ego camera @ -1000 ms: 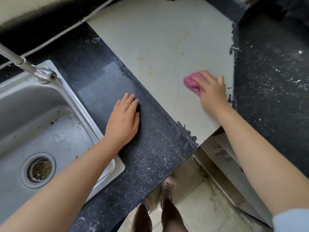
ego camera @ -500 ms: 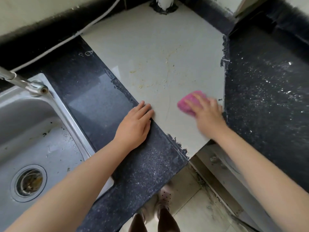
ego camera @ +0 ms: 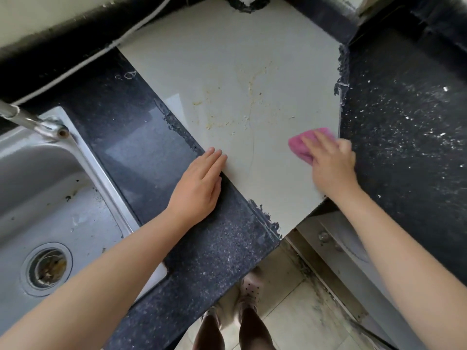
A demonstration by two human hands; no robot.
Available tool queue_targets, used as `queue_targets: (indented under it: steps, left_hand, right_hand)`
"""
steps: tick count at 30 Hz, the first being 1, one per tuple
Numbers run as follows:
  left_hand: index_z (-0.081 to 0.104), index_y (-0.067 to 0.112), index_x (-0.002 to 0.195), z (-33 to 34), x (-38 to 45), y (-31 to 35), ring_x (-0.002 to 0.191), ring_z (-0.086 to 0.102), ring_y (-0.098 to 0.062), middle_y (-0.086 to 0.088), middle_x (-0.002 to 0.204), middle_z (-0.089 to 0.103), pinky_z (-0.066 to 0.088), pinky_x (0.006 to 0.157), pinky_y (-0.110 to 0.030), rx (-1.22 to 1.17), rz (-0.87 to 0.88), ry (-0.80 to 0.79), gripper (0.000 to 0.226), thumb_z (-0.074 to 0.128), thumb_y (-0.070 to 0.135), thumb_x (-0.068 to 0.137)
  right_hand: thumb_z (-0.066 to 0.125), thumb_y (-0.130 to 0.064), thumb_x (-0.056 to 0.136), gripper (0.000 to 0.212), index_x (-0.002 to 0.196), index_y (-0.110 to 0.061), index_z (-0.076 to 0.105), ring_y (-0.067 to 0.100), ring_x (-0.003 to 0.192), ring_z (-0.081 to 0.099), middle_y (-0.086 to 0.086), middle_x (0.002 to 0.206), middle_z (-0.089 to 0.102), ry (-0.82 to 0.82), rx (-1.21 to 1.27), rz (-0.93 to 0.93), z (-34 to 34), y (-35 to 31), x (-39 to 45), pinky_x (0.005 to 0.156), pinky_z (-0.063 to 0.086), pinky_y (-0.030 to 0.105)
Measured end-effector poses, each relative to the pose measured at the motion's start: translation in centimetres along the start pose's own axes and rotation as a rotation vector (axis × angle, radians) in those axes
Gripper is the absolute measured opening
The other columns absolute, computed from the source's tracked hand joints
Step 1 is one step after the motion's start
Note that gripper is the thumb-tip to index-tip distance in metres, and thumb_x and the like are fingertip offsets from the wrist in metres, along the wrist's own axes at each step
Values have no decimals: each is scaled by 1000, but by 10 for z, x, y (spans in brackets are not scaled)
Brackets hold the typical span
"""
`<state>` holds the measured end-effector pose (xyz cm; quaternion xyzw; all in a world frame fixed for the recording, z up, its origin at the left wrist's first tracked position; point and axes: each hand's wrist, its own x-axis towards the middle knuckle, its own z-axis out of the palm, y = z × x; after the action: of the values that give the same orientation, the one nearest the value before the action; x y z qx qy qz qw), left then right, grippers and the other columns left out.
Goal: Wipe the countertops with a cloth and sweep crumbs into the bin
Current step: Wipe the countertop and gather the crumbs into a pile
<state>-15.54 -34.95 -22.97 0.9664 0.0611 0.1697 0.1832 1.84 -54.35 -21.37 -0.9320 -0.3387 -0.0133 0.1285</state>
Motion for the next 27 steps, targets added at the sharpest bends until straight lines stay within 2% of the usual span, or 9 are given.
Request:
queue_targets:
  steps: [2, 5, 9, 12, 15, 17, 21, 24, 27]
  left_hand:
    - [43, 0, 120, -7, -4, -1, 102, 47, -29, -29, 105, 61, 37, 91, -29, -69, -66, 121, 37, 36, 6, 84]
    - [43, 6, 115, -25, -13, -11, 82, 45, -20, -22, 86, 61, 37, 76, -27, -120, -134, 221, 35, 36, 3, 81]
    - [45, 8, 111, -48, -34, -33, 75, 48, -16, -21, 82, 62, 40, 72, -24, -87, -149, 209, 31, 41, 7, 81]
    - [47, 6, 110, -59, -44, -49, 78, 48, -17, -22, 84, 63, 39, 72, -25, -29, -198, 203, 30, 42, 10, 81]
    - [54, -7, 108, -66, -52, -63, 95, 45, -26, -28, 96, 62, 36, 83, -30, 100, -263, 176, 36, 42, 12, 80]
    - [56, -11, 106, -68, -57, -72, 106, 48, -38, -30, 102, 60, 38, 93, -38, 172, -290, 136, 38, 40, 12, 80]
    - [57, -14, 102, -70, -62, -88, 109, 46, -57, -37, 109, 55, 37, 92, -59, 266, -392, 51, 40, 35, 13, 83]
    - [57, -14, 97, -71, -63, -97, 110, 43, -52, -36, 108, 55, 37, 93, -54, 293, -441, 66, 39, 33, 12, 81]
    - [55, -11, 92, -70, -64, -101, 101, 43, -43, -30, 102, 55, 37, 85, -51, 263, -477, 74, 34, 32, 11, 79]
  right_hand:
    - [35, -10, 88, 39, 119, -6, 57, 44, 91, 49, 19, 126, 54, 133, 62, 40, -11, -5, 11, 79, 40, 47]
    - [42, -11, 80, 37, 114, -10, 58, 32, 84, 49, 14, 114, 64, 235, 169, -271, -9, -57, -17, 71, 40, 35]
    - [43, -8, 73, 39, 104, -18, 64, 23, 89, 39, 4, 111, 67, 88, 265, -601, 9, -128, -87, 69, 29, 28]
    - [42, -10, 74, 39, 100, -21, 70, 24, 95, 40, 3, 113, 66, -12, 210, -719, 30, -140, -95, 68, 41, 30]
    - [40, -14, 73, 43, 104, -23, 68, 23, 92, 38, 2, 116, 65, -7, 119, -667, 38, -132, -61, 63, 48, 33]
    - [41, -12, 72, 43, 106, -19, 67, 27, 88, 39, 5, 114, 65, 59, 49, -493, 37, -123, -26, 61, 49, 36]
    - [46, -7, 79, 35, 108, -7, 64, 40, 75, 53, 14, 111, 65, 208, 126, -149, 28, -131, 4, 63, 49, 41]
    - [44, -5, 74, 39, 106, -10, 66, 29, 81, 41, 12, 112, 65, 270, 171, -311, 32, -174, -28, 66, 35, 29]
    - [37, -10, 71, 46, 102, -20, 69, 26, 88, 37, 8, 114, 65, 102, 210, -570, 48, -214, -68, 64, 29, 29]
